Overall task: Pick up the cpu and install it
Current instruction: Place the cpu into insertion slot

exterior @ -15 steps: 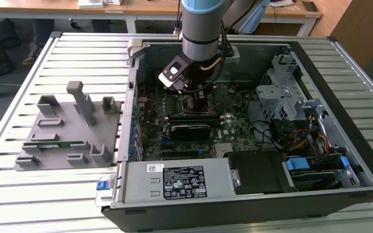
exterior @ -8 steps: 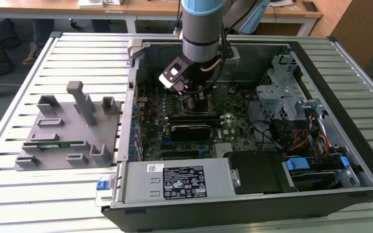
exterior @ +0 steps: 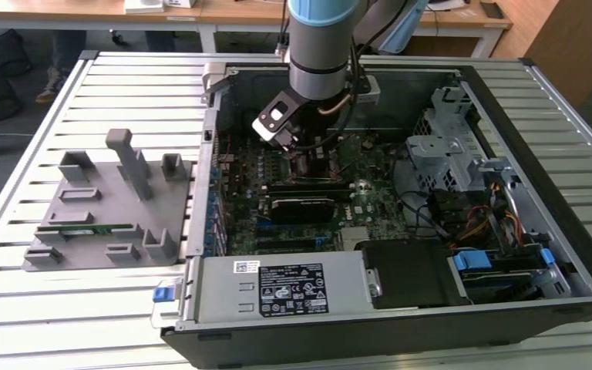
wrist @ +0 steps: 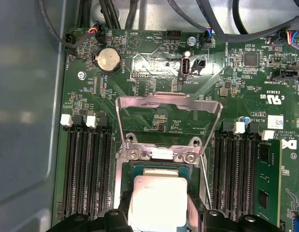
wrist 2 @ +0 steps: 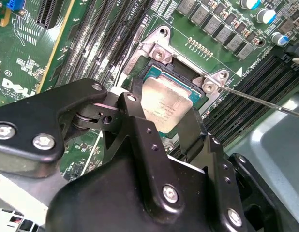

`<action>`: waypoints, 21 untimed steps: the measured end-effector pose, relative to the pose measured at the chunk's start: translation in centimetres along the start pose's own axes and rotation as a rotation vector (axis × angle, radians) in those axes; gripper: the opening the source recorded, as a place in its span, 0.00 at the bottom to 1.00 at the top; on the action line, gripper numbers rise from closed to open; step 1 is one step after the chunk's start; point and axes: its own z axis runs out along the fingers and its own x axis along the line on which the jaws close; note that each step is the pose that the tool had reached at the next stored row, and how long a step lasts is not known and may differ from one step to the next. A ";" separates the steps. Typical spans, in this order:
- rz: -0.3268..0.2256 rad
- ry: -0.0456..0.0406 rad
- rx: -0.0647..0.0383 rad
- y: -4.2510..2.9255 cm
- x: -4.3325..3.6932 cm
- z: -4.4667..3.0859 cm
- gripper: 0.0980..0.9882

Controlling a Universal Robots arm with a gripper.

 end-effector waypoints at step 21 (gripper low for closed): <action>0.001 0.0002 0.002 0.08 0.05 -1.19 0.28</action>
